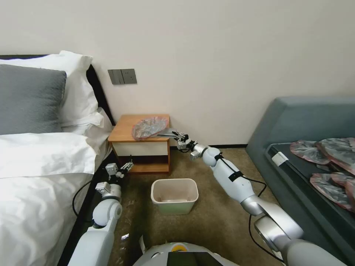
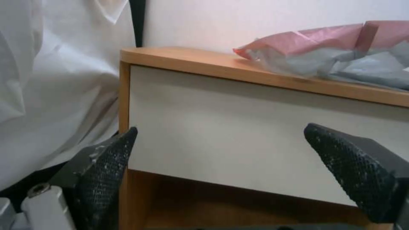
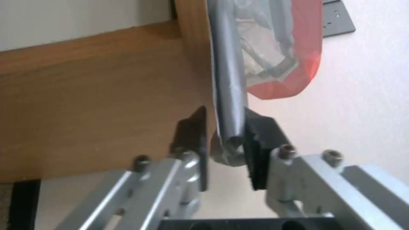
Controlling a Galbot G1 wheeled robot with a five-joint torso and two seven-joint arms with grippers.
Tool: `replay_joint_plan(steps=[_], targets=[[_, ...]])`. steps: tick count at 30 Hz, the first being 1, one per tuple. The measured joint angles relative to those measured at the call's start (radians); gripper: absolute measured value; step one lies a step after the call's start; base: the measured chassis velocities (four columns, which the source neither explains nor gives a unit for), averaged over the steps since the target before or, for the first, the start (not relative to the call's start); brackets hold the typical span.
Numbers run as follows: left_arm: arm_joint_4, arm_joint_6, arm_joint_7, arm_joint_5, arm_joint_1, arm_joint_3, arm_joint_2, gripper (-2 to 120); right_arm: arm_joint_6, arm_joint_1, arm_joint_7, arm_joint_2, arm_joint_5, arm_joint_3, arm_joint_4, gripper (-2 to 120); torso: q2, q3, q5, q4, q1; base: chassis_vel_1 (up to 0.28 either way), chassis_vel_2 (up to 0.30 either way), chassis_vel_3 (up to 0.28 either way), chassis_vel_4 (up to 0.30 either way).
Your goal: Pick up the garbage bag from the table and place it over the trash can.
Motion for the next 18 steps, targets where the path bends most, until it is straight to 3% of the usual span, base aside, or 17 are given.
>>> replay_joint_plan(steps=[6,14,18], targets=[[0.002,-0.002,0.0,0.003,0.001,0.006,0.008,100,0.0,0.003,0.001,0.0,0.003,-0.001,-0.004,0,0.0,0.0,0.0,0.0,0.0,0.0,0.0,0.0,0.0],[0.01,-0.005,-0.004,0.003,-0.002,0.006,0.013,100,-0.001,-0.007,0.002,-0.005,0.01,0.002,0.009,0,0.0,0.0,0.0,0.0001,0.0,0.0,0.0,0.0,0.0],[0.015,-0.01,-0.008,0.001,0.0,-0.012,0.01,100,-0.006,-0.035,0.002,-0.027,0.029,0.004,0.072,0,0.0,0.0,0.0,-0.0001,0.0,0.0,0.0,0.0,0.0]])
